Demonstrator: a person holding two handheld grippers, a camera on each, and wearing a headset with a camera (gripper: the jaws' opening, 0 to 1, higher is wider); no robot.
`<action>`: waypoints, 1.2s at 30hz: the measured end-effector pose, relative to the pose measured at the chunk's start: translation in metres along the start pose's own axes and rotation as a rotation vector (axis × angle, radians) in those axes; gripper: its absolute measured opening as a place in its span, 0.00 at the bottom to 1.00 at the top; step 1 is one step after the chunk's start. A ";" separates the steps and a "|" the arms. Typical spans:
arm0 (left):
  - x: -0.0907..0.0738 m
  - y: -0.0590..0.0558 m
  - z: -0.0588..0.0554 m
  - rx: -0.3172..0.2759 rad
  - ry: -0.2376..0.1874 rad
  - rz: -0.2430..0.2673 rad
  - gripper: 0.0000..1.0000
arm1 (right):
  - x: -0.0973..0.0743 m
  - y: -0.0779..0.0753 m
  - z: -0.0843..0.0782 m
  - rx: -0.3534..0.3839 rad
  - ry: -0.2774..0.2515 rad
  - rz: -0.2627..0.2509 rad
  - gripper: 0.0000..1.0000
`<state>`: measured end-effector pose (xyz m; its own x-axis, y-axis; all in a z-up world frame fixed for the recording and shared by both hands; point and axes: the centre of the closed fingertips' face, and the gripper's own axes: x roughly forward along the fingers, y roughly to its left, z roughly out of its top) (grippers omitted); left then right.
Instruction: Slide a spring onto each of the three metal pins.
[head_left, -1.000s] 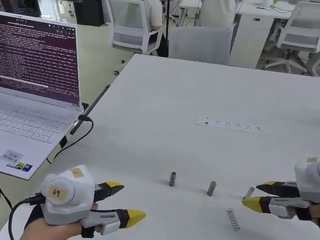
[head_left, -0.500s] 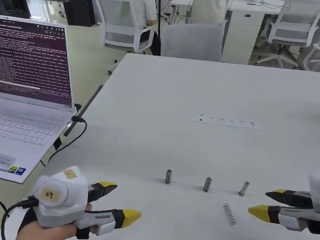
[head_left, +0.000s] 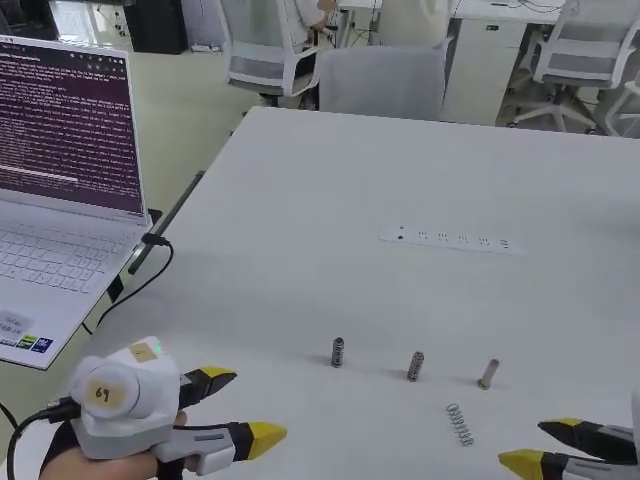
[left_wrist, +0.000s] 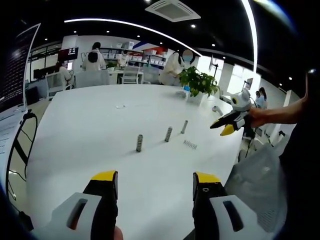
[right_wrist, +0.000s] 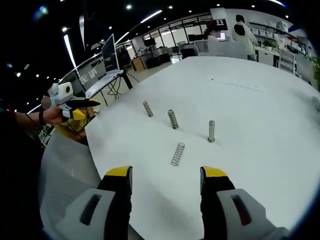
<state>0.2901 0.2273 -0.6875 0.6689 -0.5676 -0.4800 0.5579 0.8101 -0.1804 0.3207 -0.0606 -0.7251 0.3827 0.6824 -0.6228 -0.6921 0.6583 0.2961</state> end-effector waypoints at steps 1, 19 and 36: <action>0.000 0.000 0.000 0.001 0.001 -0.001 0.56 | 0.000 0.001 0.001 0.003 -0.003 0.000 0.53; 0.014 -0.012 0.006 0.040 0.016 -0.047 0.55 | -0.003 0.003 -0.009 -0.003 0.009 0.002 0.54; 0.056 -0.049 0.024 0.141 0.044 -0.184 0.53 | -0.011 0.005 -0.011 0.013 -0.007 -0.009 0.53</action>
<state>0.3117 0.1522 -0.6845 0.5291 -0.6942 -0.4879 0.7336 0.6633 -0.1481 0.3063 -0.0683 -0.7242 0.3937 0.6784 -0.6203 -0.6805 0.6687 0.2996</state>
